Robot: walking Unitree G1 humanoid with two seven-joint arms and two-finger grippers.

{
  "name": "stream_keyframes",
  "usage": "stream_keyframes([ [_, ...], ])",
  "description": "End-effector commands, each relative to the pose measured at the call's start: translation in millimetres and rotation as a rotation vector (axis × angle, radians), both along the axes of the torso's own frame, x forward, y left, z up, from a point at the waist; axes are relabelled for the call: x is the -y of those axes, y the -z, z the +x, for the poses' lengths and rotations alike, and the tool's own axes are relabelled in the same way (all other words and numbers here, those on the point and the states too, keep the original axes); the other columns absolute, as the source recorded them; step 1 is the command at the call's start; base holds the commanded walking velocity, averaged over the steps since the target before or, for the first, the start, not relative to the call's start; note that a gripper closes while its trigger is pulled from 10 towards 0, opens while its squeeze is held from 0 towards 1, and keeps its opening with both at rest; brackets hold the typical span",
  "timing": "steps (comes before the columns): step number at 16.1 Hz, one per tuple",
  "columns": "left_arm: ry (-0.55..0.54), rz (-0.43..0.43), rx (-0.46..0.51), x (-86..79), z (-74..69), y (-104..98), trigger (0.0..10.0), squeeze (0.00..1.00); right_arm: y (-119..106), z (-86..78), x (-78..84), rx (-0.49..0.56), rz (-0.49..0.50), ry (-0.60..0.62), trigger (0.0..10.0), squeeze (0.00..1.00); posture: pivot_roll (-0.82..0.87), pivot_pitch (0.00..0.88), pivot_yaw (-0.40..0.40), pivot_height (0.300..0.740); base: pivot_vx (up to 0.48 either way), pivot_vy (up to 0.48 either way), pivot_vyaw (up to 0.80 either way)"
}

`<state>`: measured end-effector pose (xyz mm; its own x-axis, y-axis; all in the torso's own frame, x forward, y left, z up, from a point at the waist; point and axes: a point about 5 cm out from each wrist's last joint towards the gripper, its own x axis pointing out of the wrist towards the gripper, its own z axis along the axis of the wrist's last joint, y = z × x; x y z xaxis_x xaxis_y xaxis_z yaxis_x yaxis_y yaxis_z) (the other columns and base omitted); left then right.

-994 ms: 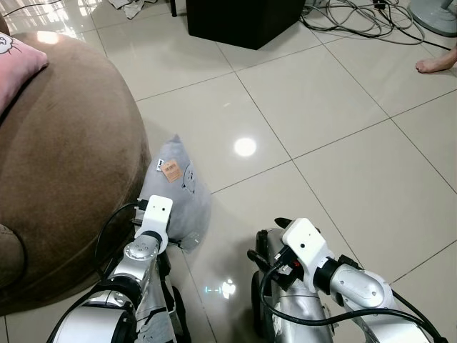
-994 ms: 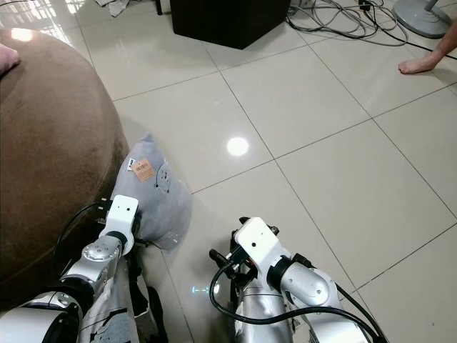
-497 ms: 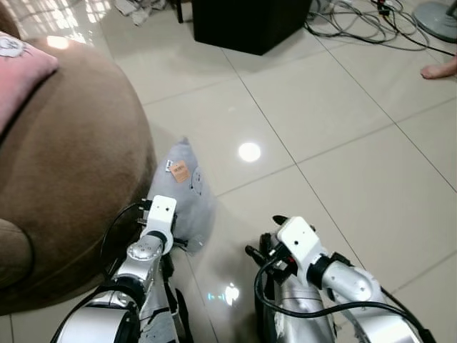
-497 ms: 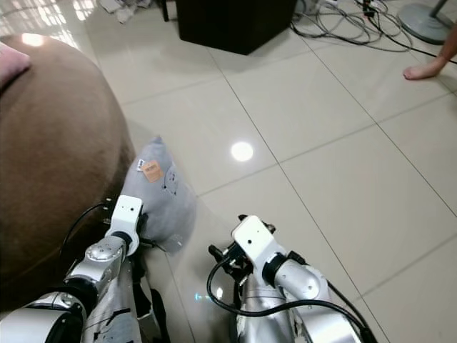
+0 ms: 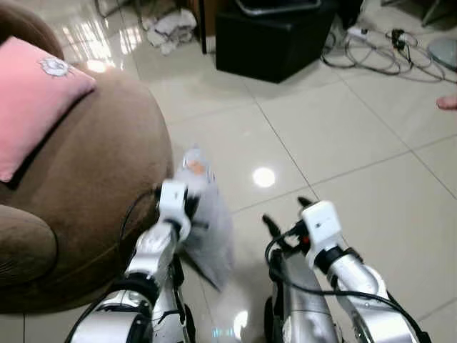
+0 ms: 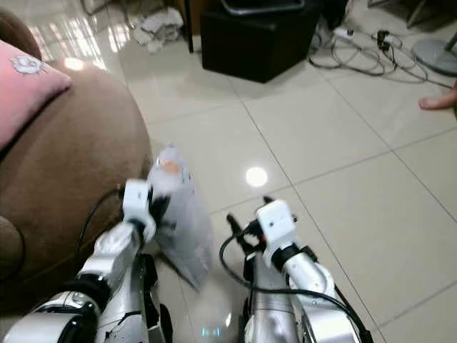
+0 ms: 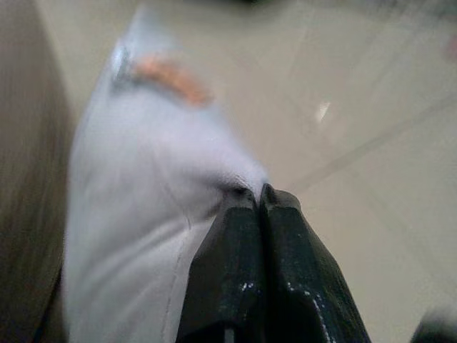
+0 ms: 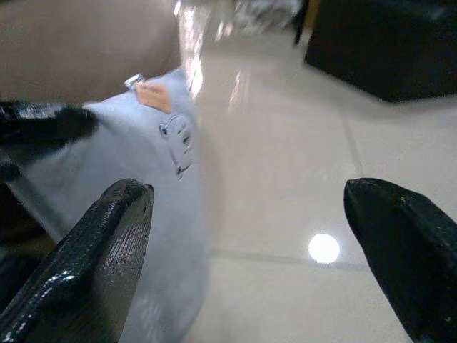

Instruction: Move the pillow to the sofa from floor

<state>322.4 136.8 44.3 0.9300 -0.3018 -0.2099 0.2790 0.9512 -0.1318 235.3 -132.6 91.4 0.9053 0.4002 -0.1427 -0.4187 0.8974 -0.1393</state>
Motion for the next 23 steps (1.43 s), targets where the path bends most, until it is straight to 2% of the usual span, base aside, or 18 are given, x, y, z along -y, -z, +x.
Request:
stream_keyframes([
  [1,0.013,-0.072,0.166,2.8,9.4,-32,0.0,0.00,-6,-0.4,0.8,0.031,0.011,0.022,10.0,0.00,-0.11,0.059,0.012,0.565,0.000,0.000,0.00],
  [2,0.029,-0.108,0.282,6.5,10.8,-59,0.0,0.00,-9,-0.2,0.1,0.050,0.009,0.035,10.0,0.00,-0.10,0.047,0.014,0.570,0.000,0.000,0.00],
  [4,0.033,-0.119,0.428,7.0,5.1,-96,0.0,0.00,-16,2.5,2.2,0.087,0.018,0.099,10.0,0.00,-0.09,0.039,0.012,0.595,0.000,0.000,0.00],
  [5,0.005,-0.072,0.501,2.0,-1.7,-114,5.3,0.00,-20,5.4,3.9,0.105,0.031,0.147,10.0,0.00,-0.08,0.036,0.010,0.605,0.000,0.000,0.00],
  [6,-0.011,-0.020,0.537,-1.5,-5.2,-121,8.3,0.00,-23,8.1,4.3,0.118,0.034,0.169,10.0,0.00,-0.08,0.034,0.010,0.615,0.000,0.000,0.00],
  [7,0.006,0.011,0.512,-3.9,-8.2,-121,10.0,0.00,-25,10.0,4.0,0.125,0.039,0.177,10.0,0.00,-0.08,0.029,0.014,0.625,0.000,0.000,0.00],
  [8,0.005,0.063,0.488,-8.3,-14.8,-121,10.0,0.00,-28,10.5,5.7,0.130,0.046,0.200,10.0,0.00,-0.07,0.020,0.012,0.635,0.000,0.000,0.00],
  [10,-0.039,0.029,0.474,-12.9,-26.0,-127,10.0,0.00,-34,14.7,13.1,0.143,0.060,0.254,10.0,0.00,-0.07,0.019,0.014,0.655,0.000,0.000,0.00],
  [11,-0.053,0.055,0.475,-11.5,-28.9,-126,10.0,0.00,-37,18.4,16.5,0.149,0.058,0.288,10.0,0.00,-0.08,0.016,0.016,0.665,0.000,0.000,0.00],
  [15,-0.058,0.075,0.462,-3.2,-28.5,-126,10.0,0.00,-44,23.3,19.7,0.152,0.063,0.318,10.0,0.00,-0.08,0.008,0.022,0.705,0.000,0.000,0.00],
  [18,-0.062,0.111,0.413,-5.2,-30.2,-112,10.0,0.00,-42,24.9,18.6,0.141,0.045,0.314,10.0,0.00,-0.07,0.005,0.021,0.740,0.000,0.000,0.00],
  [23,-0.083,0.135,0.400,-9.4,-26.5,-110,10.0,0.00,-44,28.8,13.0,0.139,0.041,0.280,10.0,0.00,-0.06,0.004,0.017,0.740,0.000,0.000,0.00],
])
